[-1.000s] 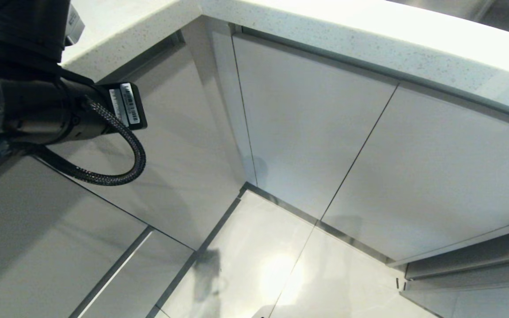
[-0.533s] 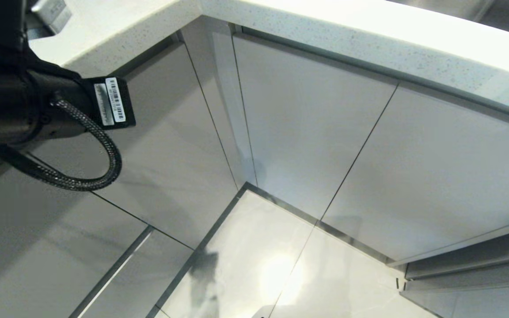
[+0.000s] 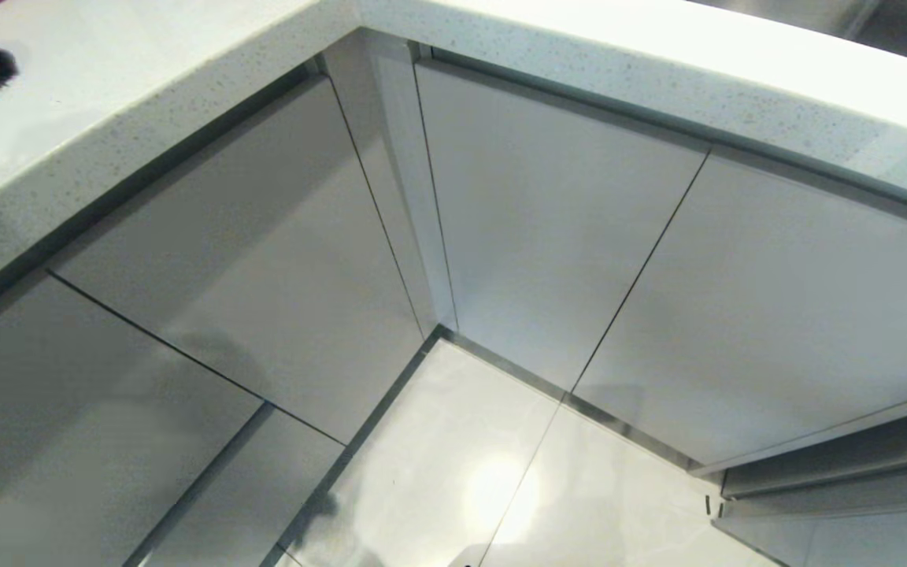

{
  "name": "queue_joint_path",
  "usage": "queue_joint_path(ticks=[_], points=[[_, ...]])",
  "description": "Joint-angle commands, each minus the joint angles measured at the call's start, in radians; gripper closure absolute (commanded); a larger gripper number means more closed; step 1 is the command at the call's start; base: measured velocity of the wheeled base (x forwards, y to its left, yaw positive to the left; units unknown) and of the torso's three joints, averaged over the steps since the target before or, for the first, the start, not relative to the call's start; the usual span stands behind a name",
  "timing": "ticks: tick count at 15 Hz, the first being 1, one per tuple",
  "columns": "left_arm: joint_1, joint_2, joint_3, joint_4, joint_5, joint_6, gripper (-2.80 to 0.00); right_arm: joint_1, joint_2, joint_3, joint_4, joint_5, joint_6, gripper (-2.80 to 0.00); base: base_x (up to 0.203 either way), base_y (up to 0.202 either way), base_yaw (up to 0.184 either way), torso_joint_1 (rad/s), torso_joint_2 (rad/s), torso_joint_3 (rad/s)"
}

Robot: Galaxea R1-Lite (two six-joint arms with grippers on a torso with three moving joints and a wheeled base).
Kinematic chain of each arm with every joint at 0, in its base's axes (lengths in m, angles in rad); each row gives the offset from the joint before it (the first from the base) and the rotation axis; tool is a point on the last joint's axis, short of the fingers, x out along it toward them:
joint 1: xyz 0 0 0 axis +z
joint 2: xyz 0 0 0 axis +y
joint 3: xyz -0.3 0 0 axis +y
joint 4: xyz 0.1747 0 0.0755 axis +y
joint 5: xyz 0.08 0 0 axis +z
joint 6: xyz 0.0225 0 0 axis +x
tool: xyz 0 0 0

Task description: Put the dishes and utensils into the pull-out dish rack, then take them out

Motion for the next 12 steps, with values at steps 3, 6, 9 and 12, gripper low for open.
queue_joint_path(ticks=[3,6,9,12], points=[[0.392,-0.337,0.069,0.017,-0.435,0.051,0.0,0.001,-0.004,0.002,0.0,0.0,0.0,0.0,0.0,0.0,0.0,0.0,0.0,0.0],[0.502,-0.567,0.253,0.021,-0.496,0.077,0.0,0.001,-0.004,0.002,0.0,0.0,0.0,0.0,0.0,0.0,0.0,0.0,0.0,0.0],[0.557,-0.748,0.434,0.058,-0.442,0.085,0.0,0.001,-0.004,0.002,0.0,-0.001,0.001,0.0,0.0,0.0,0.0,0.0,0.0,0.0],[0.547,-0.751,0.487,0.114,-0.299,0.045,0.0,0.001,-0.004,0.002,0.0,0.0,0.001,0.0,0.0,0.0,0.0,0.0,0.0,0.0]])
